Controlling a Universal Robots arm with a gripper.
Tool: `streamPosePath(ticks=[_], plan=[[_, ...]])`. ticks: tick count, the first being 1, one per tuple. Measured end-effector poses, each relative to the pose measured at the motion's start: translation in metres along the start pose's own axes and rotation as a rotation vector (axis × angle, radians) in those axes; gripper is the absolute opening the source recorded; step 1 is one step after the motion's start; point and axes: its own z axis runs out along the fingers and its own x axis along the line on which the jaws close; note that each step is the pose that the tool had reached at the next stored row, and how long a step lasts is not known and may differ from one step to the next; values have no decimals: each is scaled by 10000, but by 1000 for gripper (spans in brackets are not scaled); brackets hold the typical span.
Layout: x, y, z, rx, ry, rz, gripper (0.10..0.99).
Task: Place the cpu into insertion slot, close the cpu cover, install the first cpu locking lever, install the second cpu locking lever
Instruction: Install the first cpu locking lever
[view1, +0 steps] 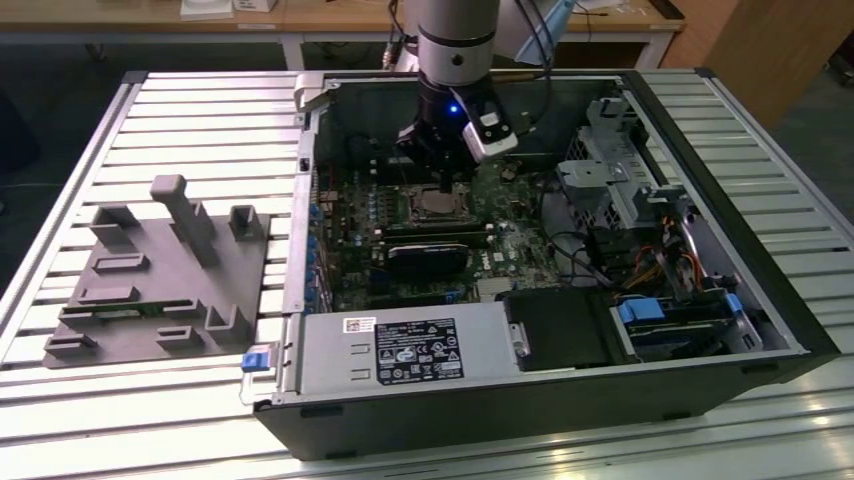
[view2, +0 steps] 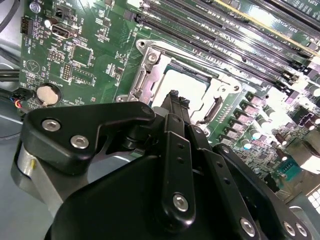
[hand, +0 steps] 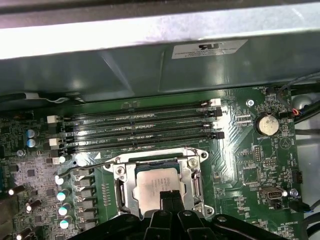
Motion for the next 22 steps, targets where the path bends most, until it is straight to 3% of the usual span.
streamPosePath(ticks=[11, 16, 22], plan=[[35, -4, -1, 0, 0, 0, 106], [97, -13, -4, -9, 0, 0, 106], [239, -31, -9, -12, 0, -1, 106]])
